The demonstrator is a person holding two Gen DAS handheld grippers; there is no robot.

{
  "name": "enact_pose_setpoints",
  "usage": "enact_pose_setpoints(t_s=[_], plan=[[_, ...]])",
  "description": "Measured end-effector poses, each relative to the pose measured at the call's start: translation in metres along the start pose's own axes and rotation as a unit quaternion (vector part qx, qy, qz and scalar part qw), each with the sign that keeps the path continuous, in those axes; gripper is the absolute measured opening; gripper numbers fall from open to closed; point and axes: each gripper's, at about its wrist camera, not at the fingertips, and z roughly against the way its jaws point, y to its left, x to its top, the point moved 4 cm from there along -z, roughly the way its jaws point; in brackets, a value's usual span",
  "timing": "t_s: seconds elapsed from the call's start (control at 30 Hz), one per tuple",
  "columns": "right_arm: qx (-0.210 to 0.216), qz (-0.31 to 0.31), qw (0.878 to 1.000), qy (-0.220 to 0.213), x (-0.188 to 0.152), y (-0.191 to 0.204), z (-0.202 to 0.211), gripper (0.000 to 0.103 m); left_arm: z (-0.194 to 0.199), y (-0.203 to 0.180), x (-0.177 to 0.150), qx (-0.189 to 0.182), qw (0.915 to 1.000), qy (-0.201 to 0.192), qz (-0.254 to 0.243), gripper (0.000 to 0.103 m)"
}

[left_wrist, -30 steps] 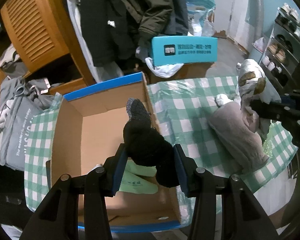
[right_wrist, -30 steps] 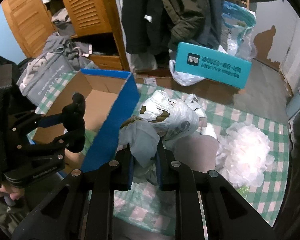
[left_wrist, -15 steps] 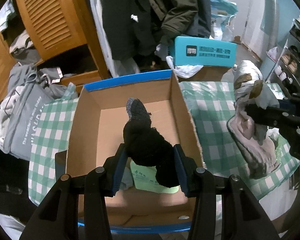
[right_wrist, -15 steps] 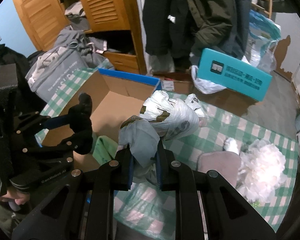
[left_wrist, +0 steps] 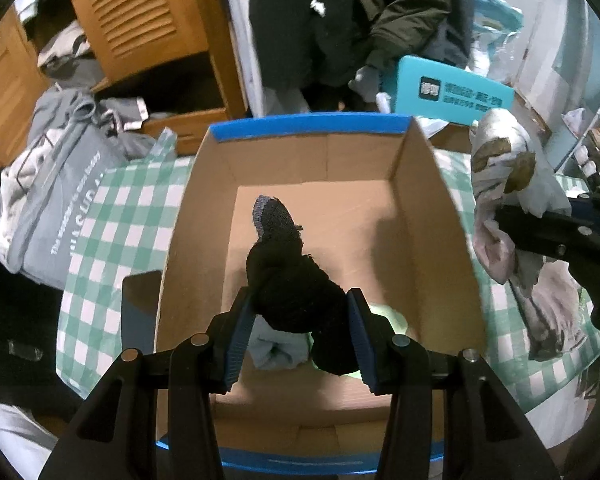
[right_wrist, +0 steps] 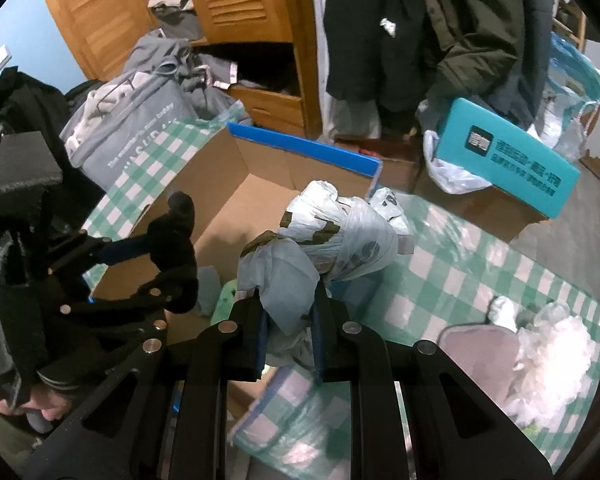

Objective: Organize soft objects
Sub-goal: 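Open the left gripper dropping the black sock while the right drops the white bag into the box, then move both open grippers back over the gray towel and green scrubber on the table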

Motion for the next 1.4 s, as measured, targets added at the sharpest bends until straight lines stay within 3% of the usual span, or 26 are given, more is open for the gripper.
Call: enact_pose_setpoints(t_s=[0.57,0.7,0.77,0.83,1.1,1.4], plan=[[0.013,0.026,0.999,0.036,0.008,0.034,-0.037,0.017,-0.013,0.025,-0.008,0.006,0.9993,0.023,0.031,0.049],[0.010,0.025,0.999,0.032,0.010,0.033,-0.035,0.024,-0.014,0.028,-0.008,0.005,0.9989,0.027,0.039,0.056],[0.008,0.018,0.999,0.028,0.012,0.031,-0.033,0.031,-0.012,0.029,-0.008,-0.002,0.9986,0.026,0.047,0.073],[0.002,0.015,1.000,0.024,0.013,0.030,-0.031,0.047,-0.010,0.030,-0.006,-0.009,0.9982,0.022,0.055,0.079],[-0.011,0.003,1.000,0.012,0.010,0.022,-0.017,0.068,-0.004,0.027,-0.006,-0.006,0.9983,0.019,0.054,0.080],[-0.034,-0.017,0.999,0.004,-0.003,-0.001,0.004,0.069,0.012,0.011,0.002,-0.009,0.9994,0.002,0.032,0.081]])
